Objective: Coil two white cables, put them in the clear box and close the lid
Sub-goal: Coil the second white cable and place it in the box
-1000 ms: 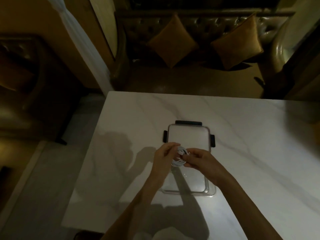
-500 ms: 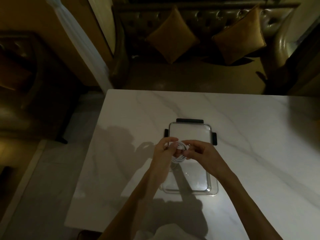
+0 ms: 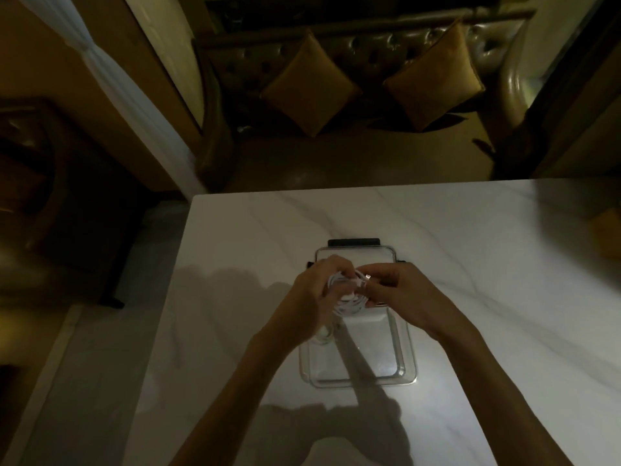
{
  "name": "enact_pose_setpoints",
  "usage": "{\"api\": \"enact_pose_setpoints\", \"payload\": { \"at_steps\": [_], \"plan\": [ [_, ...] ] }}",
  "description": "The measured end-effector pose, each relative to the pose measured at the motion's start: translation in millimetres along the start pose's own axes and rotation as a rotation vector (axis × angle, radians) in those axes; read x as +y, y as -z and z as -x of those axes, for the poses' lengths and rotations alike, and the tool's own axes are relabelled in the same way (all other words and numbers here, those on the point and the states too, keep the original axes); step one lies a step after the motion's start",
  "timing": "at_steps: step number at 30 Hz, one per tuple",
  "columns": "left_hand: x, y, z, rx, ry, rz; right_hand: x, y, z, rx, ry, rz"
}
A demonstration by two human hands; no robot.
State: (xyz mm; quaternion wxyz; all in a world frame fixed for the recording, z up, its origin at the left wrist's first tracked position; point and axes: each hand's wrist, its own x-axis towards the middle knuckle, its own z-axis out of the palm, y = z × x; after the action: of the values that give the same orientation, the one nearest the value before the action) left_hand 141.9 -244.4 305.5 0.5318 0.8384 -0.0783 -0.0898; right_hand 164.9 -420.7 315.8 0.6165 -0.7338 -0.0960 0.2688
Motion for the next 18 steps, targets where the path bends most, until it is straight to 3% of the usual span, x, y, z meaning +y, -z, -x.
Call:
{"api": "enact_pose_setpoints", "payload": {
  "at_steps": [4, 11, 15, 18],
  "plan": [
    [-6, -7, -6, 0.067, -0.133, -0.244, -8, 1, 1, 0.011, 0.064, 0.099],
    [-21, -17, -2, 0.052, -0.323, -0.422, -12, 6, -1, 0.017, 0.08, 0.167],
    [-1, -12, -7, 0.303, -0.25, -0.268, -5, 3, 0, 0.055, 0.067, 0.358],
    [20, -3, -9, 0.227, -0.175, -0.086, -2, 0, 3, 0.062, 0.054, 0.459]
  ]
}}
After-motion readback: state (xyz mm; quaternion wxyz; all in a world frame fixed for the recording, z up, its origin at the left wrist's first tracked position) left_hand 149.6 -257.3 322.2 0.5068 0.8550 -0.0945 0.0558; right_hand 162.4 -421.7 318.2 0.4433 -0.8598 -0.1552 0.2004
